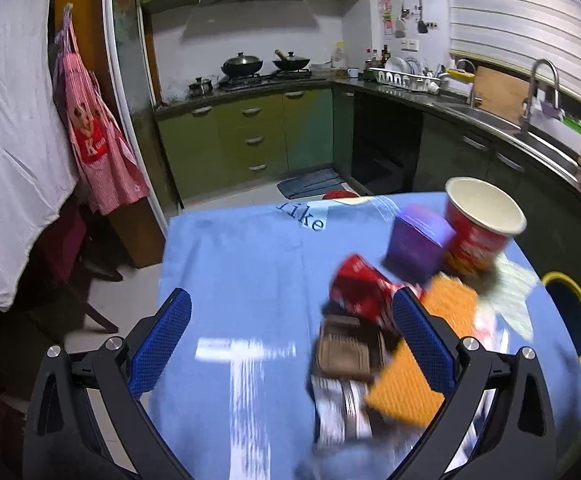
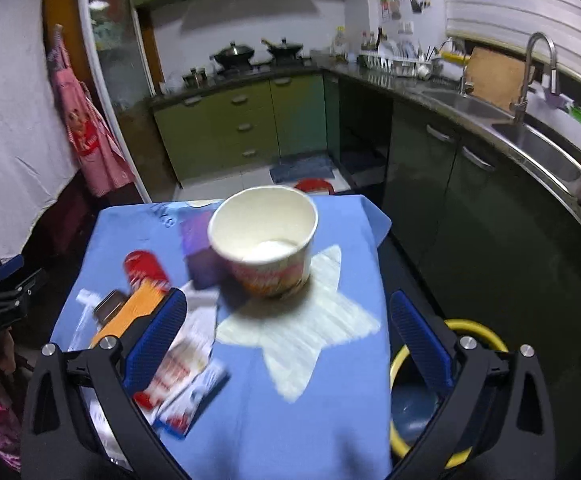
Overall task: Collect trash
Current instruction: 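Grasp the white-and-red noodle cup rim with the right gripper and lift, then carry the noodle cup over the yellow-rimmed bin and open the right gripper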
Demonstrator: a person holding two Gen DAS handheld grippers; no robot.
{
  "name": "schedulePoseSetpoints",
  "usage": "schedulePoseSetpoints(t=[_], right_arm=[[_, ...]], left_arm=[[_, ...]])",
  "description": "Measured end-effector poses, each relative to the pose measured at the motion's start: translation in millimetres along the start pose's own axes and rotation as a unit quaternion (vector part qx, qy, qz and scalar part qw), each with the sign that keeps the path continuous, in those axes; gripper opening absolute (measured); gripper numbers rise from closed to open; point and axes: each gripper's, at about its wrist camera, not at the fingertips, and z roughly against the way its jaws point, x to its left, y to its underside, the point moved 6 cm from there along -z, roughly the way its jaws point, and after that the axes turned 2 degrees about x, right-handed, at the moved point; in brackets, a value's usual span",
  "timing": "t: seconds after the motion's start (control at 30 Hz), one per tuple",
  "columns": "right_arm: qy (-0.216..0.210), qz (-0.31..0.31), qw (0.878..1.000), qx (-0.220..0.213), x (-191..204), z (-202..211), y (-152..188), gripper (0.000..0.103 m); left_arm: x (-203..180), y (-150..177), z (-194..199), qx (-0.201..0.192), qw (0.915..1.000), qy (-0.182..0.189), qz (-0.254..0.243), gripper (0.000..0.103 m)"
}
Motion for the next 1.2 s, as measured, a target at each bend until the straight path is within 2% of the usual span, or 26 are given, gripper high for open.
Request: schedulePoseSetpoints(t=[0.07, 0.13, 0.23, 0.37, 0.47, 0.5, 0.57, 0.77, 0.83, 0.97, 1.1, 1.2], right_arm=[[0.008, -0.001, 0.999, 0.037, -5.4, -29.8, -21.7, 0.092], [0.021, -0.005, 0.998, 0.067, -11.4, -54.4, -35.6, 0.079], [0.022, -0.027, 0.994, 0.105, -20.6, -90.3, -49.3, 0.067], [0.036, -0.031, 0.987, 0.152, -24.8, -132.1, -56.7, 0.056], [0.042, -0.036, 0.981, 0.187, -26.9, -155.8, -56.5, 0.040], [0.041, -0.041, 0.978, 0.201, -28.0, -164.9, -55.9, 0.031], [0.041, -0.045, 0.972, 0.226, -27.8, -179.5, -53.7, 0.028], [0.047, -0.041, 0.962, 0.265, -24.4, -196.8, -49.6, 0.017], [0.047, -0.042, 0.960, 0.273, -22.6, -200.0, -48.8, 0.006], [0.033, -0.068, 0.957, 0.279, -29.7, -201.2, -47.5, 0.005], [0.009, -0.081, 0.960, 0.268, -32.5, -179.5, -50.3, 0.004], [-0.003, -0.100, 0.965, 0.242, -53.5, -137.0, -55.6, 0.004]], left_arm=[[4.1, -8.2, -21.3, 0.003, 1.0000, -0.007, 0.006, 0.099], [6.6, -13.2, -42.1, 0.007, 0.9997, -0.024, 0.006, 0.099], [4.8, -13.6, -59.1, 0.003, 0.9995, -0.030, 0.006, 0.099], [1.7, -10.6, -74.0, 0.000, 0.9997, -0.025, 0.002, 0.099], [-2.2, -7.1, -81.7, 0.000, 0.9998, -0.021, -0.004, 0.099], [-4.3, -4.3, -80.8, -0.002, 0.9998, -0.020, -0.004, 0.099], [-5.1, -2.5, -85.5, -0.003, 0.9999, -0.014, -0.002, 0.099], [-4.5, 4.2, -96.2, 0.003, 1.0000, -0.003, -0.001, 0.099], [-3.8, 6.2, -99.7, 0.009, 1.0000, 0.000, -0.001, 0.099], [-1.2, 8.3, -103.1, 0.012, 0.9999, 0.005, 0.000, 0.099], [0.6, 9.7, -104.5, 0.014, 0.9997, 0.016, 0.007, 0.099], [-0.2, 11.4, -104.1, 0.015, 0.9996, 0.021, 0.008, 0.099]])
